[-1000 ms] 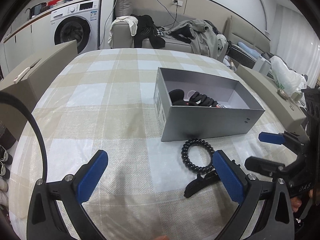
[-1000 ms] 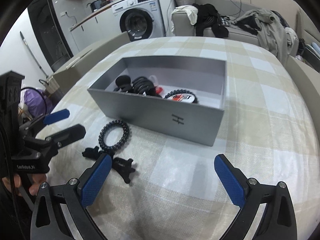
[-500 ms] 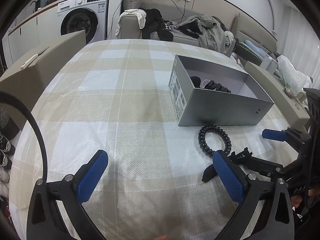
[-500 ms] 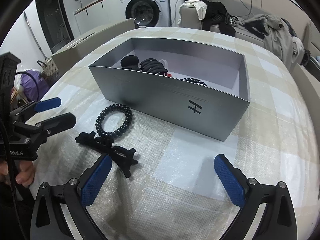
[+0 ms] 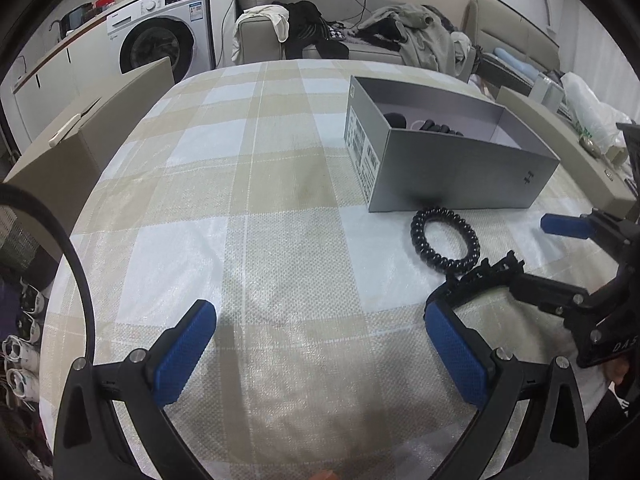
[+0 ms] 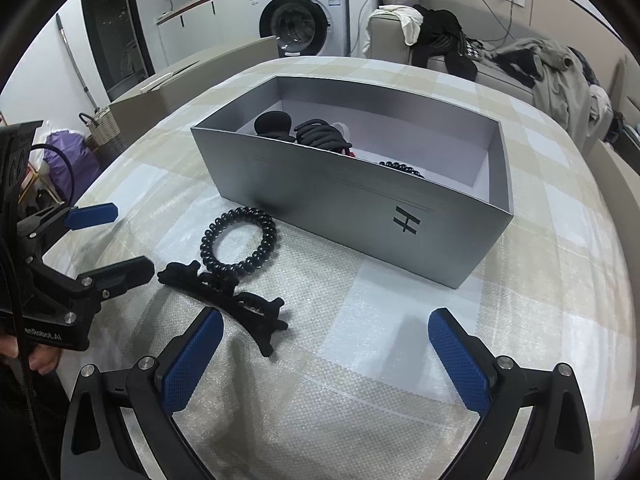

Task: Organize jewelry
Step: 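Move the right gripper to the long black claw clip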

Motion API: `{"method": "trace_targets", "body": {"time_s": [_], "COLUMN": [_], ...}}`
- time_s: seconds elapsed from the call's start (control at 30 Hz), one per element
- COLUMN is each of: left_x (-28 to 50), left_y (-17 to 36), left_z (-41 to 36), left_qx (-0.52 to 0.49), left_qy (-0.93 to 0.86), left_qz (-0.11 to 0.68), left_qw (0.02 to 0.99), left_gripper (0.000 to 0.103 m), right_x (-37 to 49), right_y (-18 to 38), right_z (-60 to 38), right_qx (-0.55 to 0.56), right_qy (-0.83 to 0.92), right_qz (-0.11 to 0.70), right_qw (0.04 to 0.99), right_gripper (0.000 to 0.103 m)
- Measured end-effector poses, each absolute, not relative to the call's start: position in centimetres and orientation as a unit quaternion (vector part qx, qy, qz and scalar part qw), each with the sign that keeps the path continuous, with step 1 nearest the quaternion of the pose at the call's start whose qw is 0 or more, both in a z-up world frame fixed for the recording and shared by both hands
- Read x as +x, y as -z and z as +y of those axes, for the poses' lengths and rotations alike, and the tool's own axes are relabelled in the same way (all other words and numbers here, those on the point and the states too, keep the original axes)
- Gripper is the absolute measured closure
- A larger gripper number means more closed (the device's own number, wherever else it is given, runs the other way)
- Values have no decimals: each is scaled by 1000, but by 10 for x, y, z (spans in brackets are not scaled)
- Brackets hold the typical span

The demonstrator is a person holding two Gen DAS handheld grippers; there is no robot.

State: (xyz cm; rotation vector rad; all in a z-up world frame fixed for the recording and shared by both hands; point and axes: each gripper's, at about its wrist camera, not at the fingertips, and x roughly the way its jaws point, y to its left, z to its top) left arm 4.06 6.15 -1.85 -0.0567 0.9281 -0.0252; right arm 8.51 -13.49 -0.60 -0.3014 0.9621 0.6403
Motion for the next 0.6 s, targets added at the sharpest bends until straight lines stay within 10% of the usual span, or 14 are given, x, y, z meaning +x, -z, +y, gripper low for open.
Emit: {"method": "trace_targets", "body": {"time_s": [0.6], "left_x": [48], "left_y": [14], "left_z": [59], "left_qx": [-25], "left_qy": [27], "left_qz": [453], "left_qw": [891], "left_gripper": [1], "right_x": [88], "right_y": [5], "right_z": [-144], "right_qx": [-136], "right_qy": [-291], "right_qz": [455], "right_qw": [830], "right_gripper": [0]}}
